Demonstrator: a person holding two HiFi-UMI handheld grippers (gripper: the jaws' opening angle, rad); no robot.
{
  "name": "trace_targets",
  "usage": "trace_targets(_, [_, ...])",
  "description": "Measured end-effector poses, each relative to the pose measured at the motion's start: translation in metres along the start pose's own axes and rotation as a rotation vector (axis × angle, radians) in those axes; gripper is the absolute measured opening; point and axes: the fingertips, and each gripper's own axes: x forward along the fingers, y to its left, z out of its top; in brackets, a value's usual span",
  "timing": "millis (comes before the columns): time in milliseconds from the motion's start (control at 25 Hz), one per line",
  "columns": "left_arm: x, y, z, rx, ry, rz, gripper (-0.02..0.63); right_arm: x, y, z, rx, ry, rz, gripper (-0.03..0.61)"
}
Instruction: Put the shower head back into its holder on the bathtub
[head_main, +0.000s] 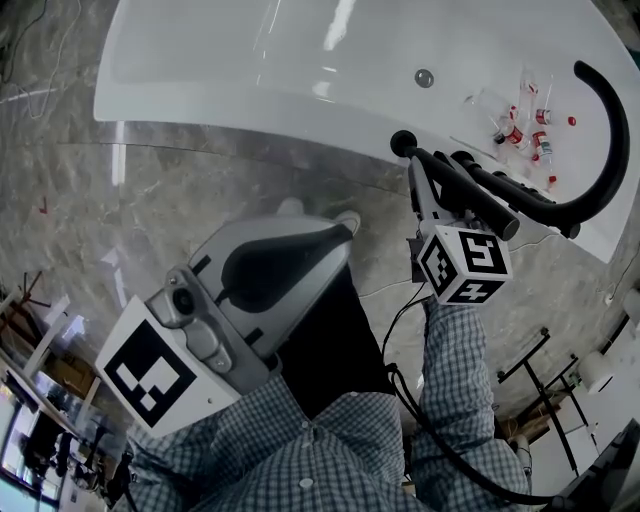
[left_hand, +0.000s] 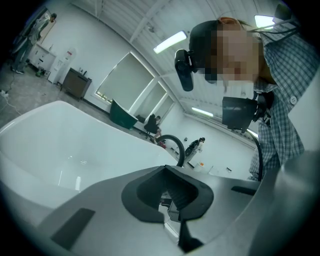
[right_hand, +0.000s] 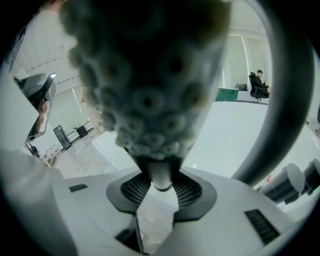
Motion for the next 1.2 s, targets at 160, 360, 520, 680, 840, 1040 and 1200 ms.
trace_targets(160, [-0.001,0.001,-0.002,-0.009,-0.006,0.005,0.009,0.007,0.002,-0.003,-0.033,0.012,0.004,0.135])
trace_targets(360, [-0.004,0.004,-0.008,-0.012,0.001,0.025,0.009,0.013,0.002,-0.005,-0.087,0.035,-0.006,0.135])
trace_targets(520, [-0.005,0.006,-0.007,-0.005,-0.004,0.042,0.009,0.019,0.001,-0.01,-0.143,0.069,-0.007,0.135])
trace_targets(680, [-0.005,0.007,-0.009,-0.001,-0.005,0.051,0.009,0.024,-0.003,-0.022,-0.177,0.117,-0.008,0.135])
trace_targets(840, [-0.007,0.008,-0.011,-0.001,-0.008,0.055,0.009,0.028,0.001,-0.016,-0.231,0.115,-0.002,0.135])
trace_targets(1040, [-0.008,0.012,-0.01,-0.008,-0.013,0.053,0.009,0.035,0.006,-0.014,-0.301,0.138,0.001,0.135])
trace_targets(1200, [-0.008,0.011,-0.01,-0.008,-0.017,0.054,0.009,0.035,0.006,-0.013,-0.324,0.135,0.003,0.135])
